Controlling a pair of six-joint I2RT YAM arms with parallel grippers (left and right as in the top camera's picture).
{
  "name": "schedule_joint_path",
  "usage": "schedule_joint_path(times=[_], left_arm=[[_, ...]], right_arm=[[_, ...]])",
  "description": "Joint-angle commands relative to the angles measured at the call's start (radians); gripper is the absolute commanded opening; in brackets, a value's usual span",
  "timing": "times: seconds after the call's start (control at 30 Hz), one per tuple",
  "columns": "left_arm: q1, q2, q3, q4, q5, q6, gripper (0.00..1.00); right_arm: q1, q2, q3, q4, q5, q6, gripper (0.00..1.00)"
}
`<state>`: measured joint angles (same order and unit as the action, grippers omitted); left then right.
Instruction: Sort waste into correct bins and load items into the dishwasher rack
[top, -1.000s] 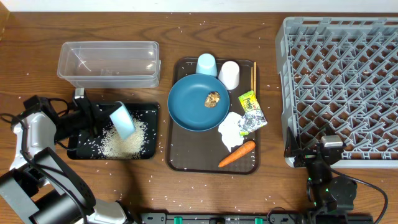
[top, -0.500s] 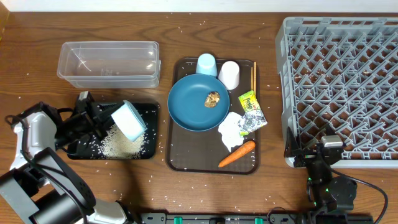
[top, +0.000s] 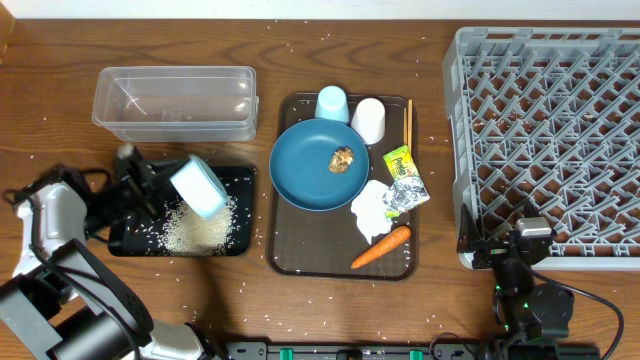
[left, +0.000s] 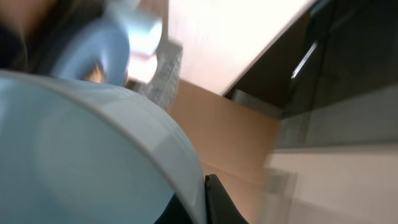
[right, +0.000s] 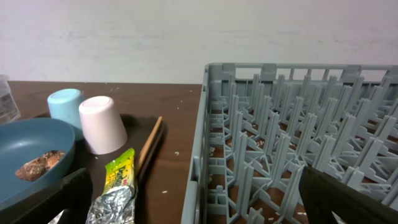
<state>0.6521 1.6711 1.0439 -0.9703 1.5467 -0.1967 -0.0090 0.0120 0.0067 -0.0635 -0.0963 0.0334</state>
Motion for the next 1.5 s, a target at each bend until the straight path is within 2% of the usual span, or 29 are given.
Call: schedule_joint_path(times=[0.0, 0.03, 0.13, 0.2, 0.3, 0.43, 0.57, 0.63, 0.73, 0.8, 0.87, 1.1, 1.27, 1.47], left_arm=[[0.019, -0.012, 0.015, -0.006, 0.027, -0.01, 0.06], [0.019, -0.015, 0.015, -0.041, 0.026, 0.005, 0.06], [0.022, -0.016, 0.015, 0.065, 0.023, 0.008, 0.06], [0.015, -0.021, 0.015, 0.053, 0.016, 0.027, 0.06], [-0.023, -0.06, 0.015, -0.006, 0.006, 0.168, 0.06], [-0.123, -0.182, 0.015, -0.085, -0.109, 0.344, 0.06], [-0.262, -0.346, 0.039, -0.052, -0.323, 0.334, 0.06], [-0.322, -0.43, 0.056, -0.022, -0.558, 0.227, 0.06], [-0.422, -0.554, 0.064, -0.009, -1.152, -0.102, 0.06], [-0.491, -0.612, 0.064, -0.013, -1.403, -0.206, 0.06], [-0.541, -0.649, 0.064, -0.014, -1.519, -0.262, 0.06], [-0.626, -0.639, 0.06, -0.017, -1.675, -0.397, 0.06], [-0.669, -0.565, 0.049, -0.061, -1.847, -0.41, 0.06], [-0.751, -0.515, 0.049, -0.139, -1.839, -0.494, 0.06]], right_arm=[[-0.012, -0.005, -0.001, -0.004, 0.002, 0.003, 0.99], [-0.012, -0.005, -0.001, -0.004, 0.002, 0.003, 0.99], [-0.012, -0.005, -0.001, -0.004, 0.002, 0.003, 0.99], [-0.012, -0.005, -0.001, -0.004, 0.002, 0.003, 0.99], [-0.012, -0.005, -0.001, -0.004, 0.002, 0.003, 0.99], [-0.012, -0.005, -0.001, -0.004, 0.002, 0.003, 0.99], [-0.012, -0.005, -0.001, -0.004, 0.002, 0.003, 0.99], [-0.012, -0.005, -0.001, -0.004, 0.002, 0.003, 0.99], [-0.012, -0.005, -0.001, -0.004, 0.002, 0.003, 0.99], [-0.012, -0.005, -0.001, -0.004, 0.002, 0.003, 0.99], [-0.012, -0.005, -0.001, -0.004, 0.002, 0.003, 0.99], [-0.012, -0.005, -0.001, -0.004, 0.002, 0.003, 0.99], [-0.012, -0.005, -0.001, -0.004, 0.002, 0.003, 0.99], [-0.012, -0.005, -0.001, -0.004, 0.002, 0.003, 0.99]])
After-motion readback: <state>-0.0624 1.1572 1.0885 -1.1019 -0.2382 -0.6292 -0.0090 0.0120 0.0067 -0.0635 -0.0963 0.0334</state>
